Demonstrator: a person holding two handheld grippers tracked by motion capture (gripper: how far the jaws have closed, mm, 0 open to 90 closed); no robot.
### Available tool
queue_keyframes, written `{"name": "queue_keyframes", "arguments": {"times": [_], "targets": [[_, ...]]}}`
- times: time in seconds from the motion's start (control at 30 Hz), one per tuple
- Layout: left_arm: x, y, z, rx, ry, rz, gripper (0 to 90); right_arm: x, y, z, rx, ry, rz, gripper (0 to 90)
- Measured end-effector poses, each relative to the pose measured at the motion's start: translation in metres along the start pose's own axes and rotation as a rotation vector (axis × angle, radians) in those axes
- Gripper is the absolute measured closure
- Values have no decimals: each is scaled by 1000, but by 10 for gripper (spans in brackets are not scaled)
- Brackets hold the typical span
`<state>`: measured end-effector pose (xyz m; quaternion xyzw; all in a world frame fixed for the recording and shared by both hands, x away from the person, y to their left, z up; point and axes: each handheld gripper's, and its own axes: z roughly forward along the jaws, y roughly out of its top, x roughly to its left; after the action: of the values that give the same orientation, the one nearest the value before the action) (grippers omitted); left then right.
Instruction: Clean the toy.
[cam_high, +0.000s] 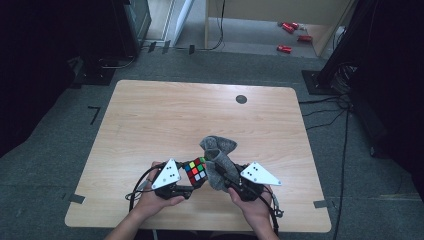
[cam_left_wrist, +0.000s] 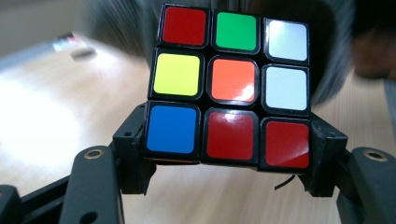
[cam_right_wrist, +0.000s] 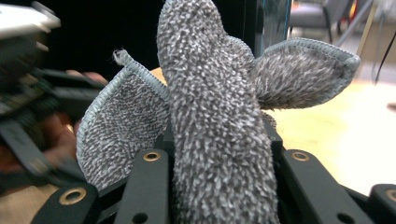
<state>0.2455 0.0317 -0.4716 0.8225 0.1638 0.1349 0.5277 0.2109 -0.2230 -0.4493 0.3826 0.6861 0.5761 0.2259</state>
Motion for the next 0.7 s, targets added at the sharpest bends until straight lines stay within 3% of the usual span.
{"name": "queue_keyframes", "arguments": {"times": [0.07,0.13,0.17,0.27,0.33,0.37,0.43,0.6,0.7], "targets": [[-7,-2,6,35,18,33,338,9,5,-2,-15,13,-47,667],[-10,0,6,28,19,41,338,16,5,1,-11,52,-64,666],[-11,1,5,23,30,43,338,17,2,2,-6,47,-67,668],[-6,3,-4,-43,12,13,338,8,-3,4,8,34,-14,669],[-1,4,-10,-91,7,-14,338,-3,-6,5,43,-6,-1,671],[1,4,-11,-101,5,-26,339,-7,-7,6,64,-1,23,670],[3,3,-10,-86,14,-25,338,-11,-8,5,72,13,48,668],[-6,-4,3,7,39,44,339,1,2,-2,-14,73,21,666],[-9,-1,2,-18,40,48,338,11,3,0,-20,120,-9,664]]}}
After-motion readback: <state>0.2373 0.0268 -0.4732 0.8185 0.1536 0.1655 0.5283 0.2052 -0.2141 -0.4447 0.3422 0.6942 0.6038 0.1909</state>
